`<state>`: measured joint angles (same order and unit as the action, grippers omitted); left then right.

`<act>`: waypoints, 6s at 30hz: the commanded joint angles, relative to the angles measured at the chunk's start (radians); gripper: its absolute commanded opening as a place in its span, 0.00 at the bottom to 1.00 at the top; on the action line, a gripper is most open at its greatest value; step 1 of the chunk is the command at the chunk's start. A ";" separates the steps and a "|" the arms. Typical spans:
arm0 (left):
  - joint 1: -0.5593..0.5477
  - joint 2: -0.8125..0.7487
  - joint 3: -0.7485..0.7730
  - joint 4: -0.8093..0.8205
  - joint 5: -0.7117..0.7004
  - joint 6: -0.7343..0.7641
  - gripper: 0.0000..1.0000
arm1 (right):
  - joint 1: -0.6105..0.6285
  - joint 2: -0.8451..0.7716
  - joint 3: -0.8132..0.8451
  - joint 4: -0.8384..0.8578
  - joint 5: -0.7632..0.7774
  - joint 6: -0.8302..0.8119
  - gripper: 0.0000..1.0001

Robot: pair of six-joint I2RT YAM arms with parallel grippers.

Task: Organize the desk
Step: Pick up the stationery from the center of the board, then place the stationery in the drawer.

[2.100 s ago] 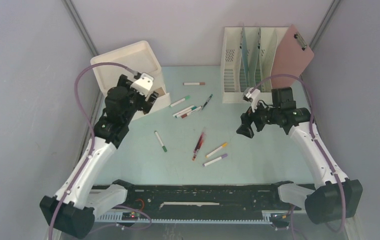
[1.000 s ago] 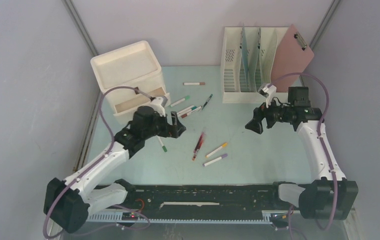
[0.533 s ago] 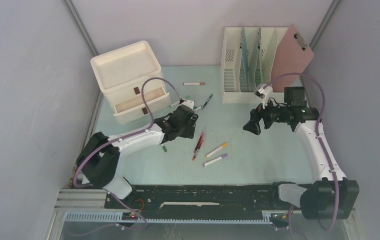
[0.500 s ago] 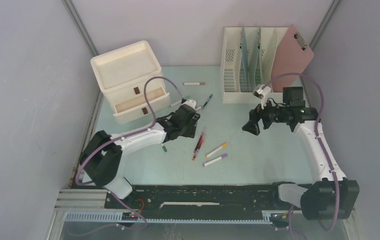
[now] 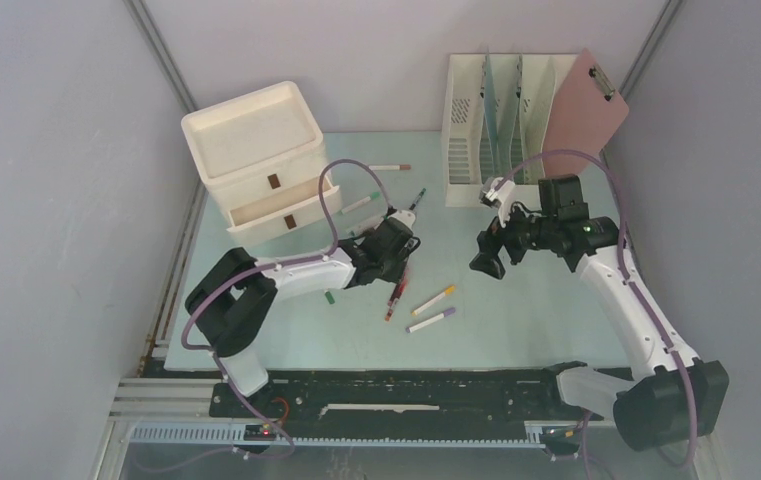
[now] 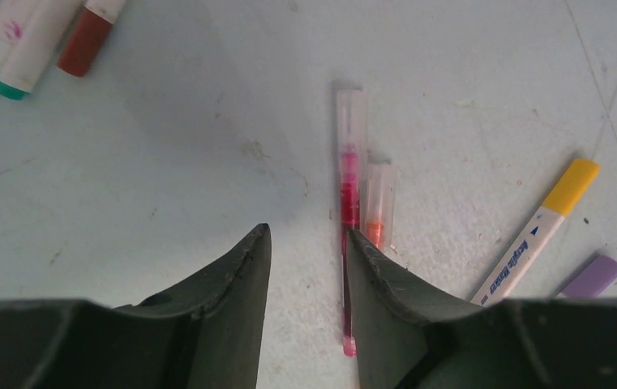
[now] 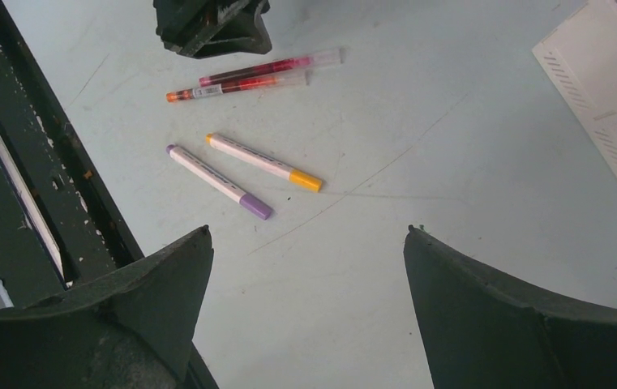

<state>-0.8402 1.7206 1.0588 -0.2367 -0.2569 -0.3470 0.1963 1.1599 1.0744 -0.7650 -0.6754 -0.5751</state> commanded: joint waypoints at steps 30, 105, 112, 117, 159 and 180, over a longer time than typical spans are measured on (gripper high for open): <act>-0.066 -0.074 -0.175 0.232 0.042 -0.028 0.49 | -0.038 -0.014 0.001 0.012 -0.011 -0.014 0.95; 0.025 -0.595 -0.218 0.038 -0.215 0.470 0.00 | 0.003 -0.043 0.000 0.012 -0.007 -0.024 0.95; 0.140 -0.639 -0.131 -0.039 -0.247 0.631 0.00 | 0.003 -0.042 0.001 0.013 -0.008 -0.023 0.95; 0.193 -0.619 -0.051 -0.073 -0.259 0.695 0.00 | 0.005 -0.036 0.000 0.011 -0.007 -0.026 0.95; 0.460 -0.233 0.157 -0.054 -0.264 0.919 0.12 | 0.031 -0.048 0.000 0.011 -0.006 -0.028 0.95; 0.481 -0.288 0.090 0.044 -0.216 0.804 0.35 | 0.046 -0.049 0.000 0.009 -0.001 -0.032 0.95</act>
<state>-0.3649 1.5051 1.1713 -0.2436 -0.5323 0.5377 0.2310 1.1259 1.0744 -0.7658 -0.6807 -0.5900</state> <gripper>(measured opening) 0.325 0.950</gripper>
